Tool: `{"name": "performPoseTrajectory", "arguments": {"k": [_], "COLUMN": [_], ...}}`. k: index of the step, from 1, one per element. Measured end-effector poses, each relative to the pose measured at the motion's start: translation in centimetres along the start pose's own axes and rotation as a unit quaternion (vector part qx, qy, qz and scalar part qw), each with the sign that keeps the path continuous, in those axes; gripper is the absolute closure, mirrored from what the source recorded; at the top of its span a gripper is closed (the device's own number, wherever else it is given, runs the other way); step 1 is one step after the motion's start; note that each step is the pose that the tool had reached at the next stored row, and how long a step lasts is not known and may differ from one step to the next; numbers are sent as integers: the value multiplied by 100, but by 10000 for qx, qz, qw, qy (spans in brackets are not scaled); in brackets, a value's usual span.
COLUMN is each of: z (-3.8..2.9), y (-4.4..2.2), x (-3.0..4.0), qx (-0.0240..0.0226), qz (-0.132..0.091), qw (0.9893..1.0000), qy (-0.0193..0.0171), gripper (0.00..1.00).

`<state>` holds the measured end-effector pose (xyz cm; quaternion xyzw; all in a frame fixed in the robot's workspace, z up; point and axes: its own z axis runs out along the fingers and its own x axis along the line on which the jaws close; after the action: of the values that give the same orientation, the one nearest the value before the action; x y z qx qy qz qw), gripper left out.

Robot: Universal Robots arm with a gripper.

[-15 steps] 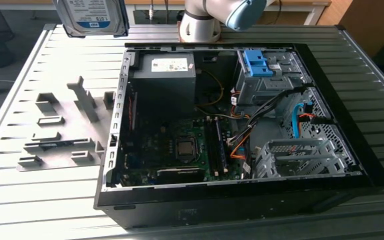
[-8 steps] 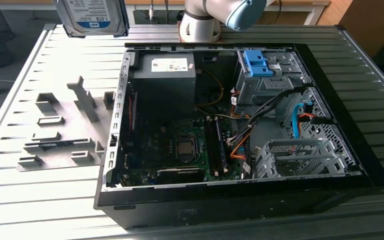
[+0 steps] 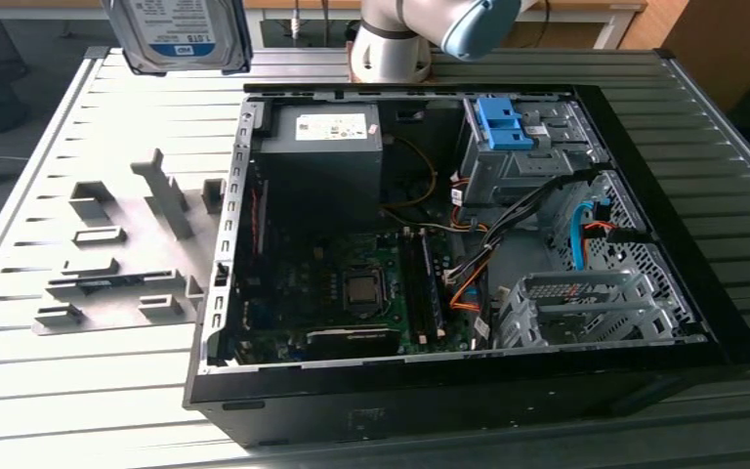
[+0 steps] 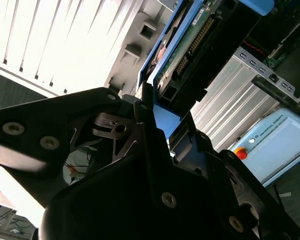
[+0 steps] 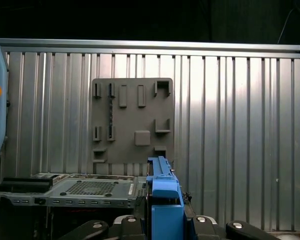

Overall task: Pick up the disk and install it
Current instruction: 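Pick up the disk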

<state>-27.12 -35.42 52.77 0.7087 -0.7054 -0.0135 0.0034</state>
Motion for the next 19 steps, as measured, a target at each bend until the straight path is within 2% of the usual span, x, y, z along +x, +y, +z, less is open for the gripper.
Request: {"name": "performPoseTrajectory", "arguments": {"k": [5, 11, 19], "z": [-2, -2, -5], "y": [1, -7, -135], "x": [89, 92, 92], "qx": [0, -1, -1], "qz": [0, 0, 0], "qw": [10000, 10000, 10000], "qy": [0, 1, 0], "gripper": [64, 64, 64]}}
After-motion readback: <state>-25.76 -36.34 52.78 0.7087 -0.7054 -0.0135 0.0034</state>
